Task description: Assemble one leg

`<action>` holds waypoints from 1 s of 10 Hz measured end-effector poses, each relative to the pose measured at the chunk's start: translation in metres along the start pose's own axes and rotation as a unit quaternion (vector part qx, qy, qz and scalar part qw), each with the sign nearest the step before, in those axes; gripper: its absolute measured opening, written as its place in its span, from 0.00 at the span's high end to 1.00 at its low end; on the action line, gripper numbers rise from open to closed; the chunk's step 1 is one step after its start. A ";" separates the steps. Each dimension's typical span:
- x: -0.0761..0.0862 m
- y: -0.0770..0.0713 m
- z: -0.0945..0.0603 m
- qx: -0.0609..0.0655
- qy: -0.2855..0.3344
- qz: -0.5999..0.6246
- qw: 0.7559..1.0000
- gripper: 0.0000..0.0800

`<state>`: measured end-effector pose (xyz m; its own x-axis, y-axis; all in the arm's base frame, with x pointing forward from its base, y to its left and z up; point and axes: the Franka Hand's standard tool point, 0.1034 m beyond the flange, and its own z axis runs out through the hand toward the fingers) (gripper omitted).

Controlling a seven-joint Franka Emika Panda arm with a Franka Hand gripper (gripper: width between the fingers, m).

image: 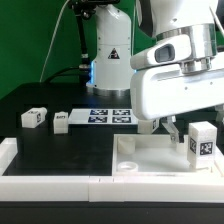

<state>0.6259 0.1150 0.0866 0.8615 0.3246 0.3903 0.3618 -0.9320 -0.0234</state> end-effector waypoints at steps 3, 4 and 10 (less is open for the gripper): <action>-0.030 -0.014 0.006 0.037 -0.117 0.012 0.992 0.19; -0.007 -0.007 -0.003 0.031 -0.094 0.013 0.995 0.19; -0.013 -0.020 -0.014 0.072 -0.251 0.024 0.965 0.19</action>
Offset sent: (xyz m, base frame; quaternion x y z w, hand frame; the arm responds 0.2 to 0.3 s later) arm 0.0153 -0.0042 0.0269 -0.0074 -0.0340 0.0034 0.9994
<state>0.6022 0.1272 0.0947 0.9296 0.3519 -0.1097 0.3308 -0.9278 -0.1726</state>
